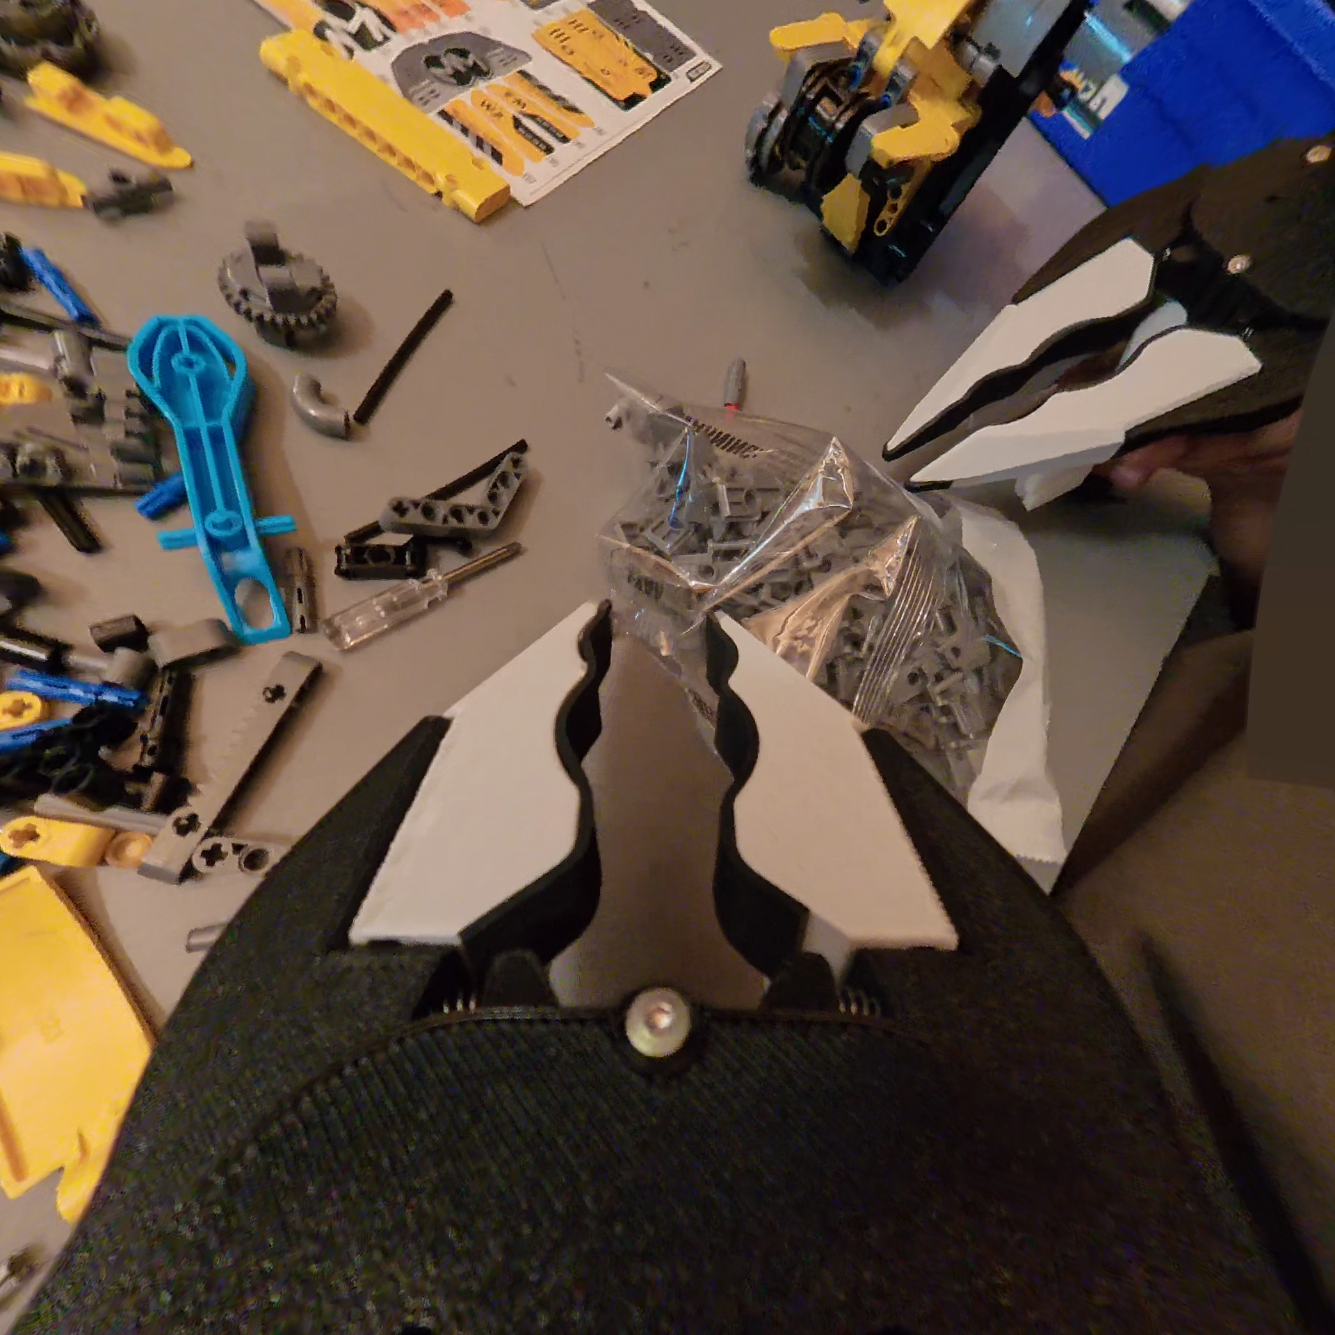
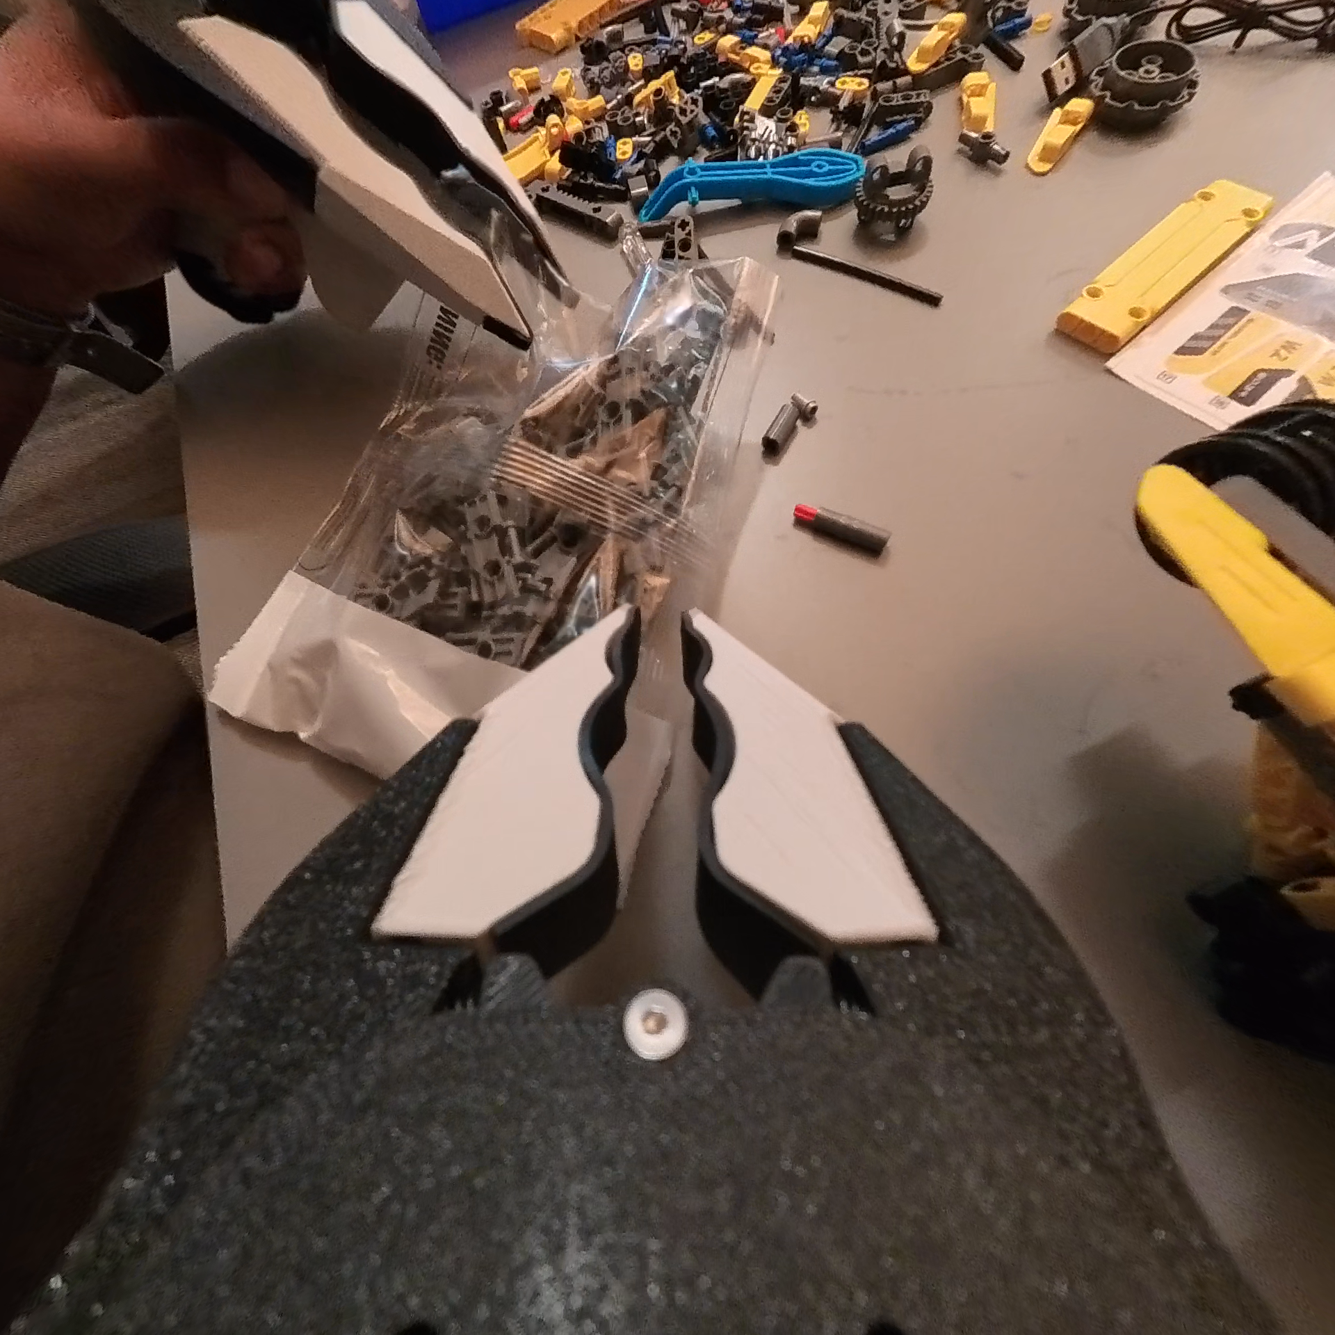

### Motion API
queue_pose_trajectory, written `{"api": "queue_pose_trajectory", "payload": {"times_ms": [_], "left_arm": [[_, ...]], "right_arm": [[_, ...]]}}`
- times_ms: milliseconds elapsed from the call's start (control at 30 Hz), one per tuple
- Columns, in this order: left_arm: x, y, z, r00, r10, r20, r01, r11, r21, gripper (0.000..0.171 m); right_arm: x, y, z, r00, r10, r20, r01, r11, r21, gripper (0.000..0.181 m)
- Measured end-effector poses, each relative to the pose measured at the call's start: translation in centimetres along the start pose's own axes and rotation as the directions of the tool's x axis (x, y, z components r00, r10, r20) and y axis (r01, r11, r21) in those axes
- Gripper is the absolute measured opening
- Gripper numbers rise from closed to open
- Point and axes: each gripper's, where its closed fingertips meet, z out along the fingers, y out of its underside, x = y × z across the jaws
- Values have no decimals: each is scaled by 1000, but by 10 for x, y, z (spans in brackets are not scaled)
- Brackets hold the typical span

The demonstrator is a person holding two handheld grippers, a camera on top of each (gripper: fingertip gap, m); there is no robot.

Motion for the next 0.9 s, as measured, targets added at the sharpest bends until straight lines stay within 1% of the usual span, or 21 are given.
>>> {"api": "queue_pose_trajectory", "payload": {"times_ms": [100,300,433,700,833,900], "left_arm": [[4,-6,-1,999,33,0,-33,999,25,22],[9,-14,-1,999,35,-30,-32,997,72,21],[20,-31,-9,995,86,-52,-76,982,176,19],[17,-28,-6,997,65,-51,-56,985,164,19],[12,-21,-2,998,58,-29,-54,991,125,19],[10,-17,0,999,48,-23,-45,994,101,20]], "right_arm": [[1,-1,-2,1000,16,11,-16,1000,11,11],[4,0,-4,999,34,15,-34,999,16,12],[5,-1,-5,999,41,20,-41,999,23,13],[5,0,-5,999,42,21,-42,999,19,14],[5,-1,-5,999,40,18,-40,999,24,14],[8,-3,-6,1000,25,-7,-25,999,32,14]]}}
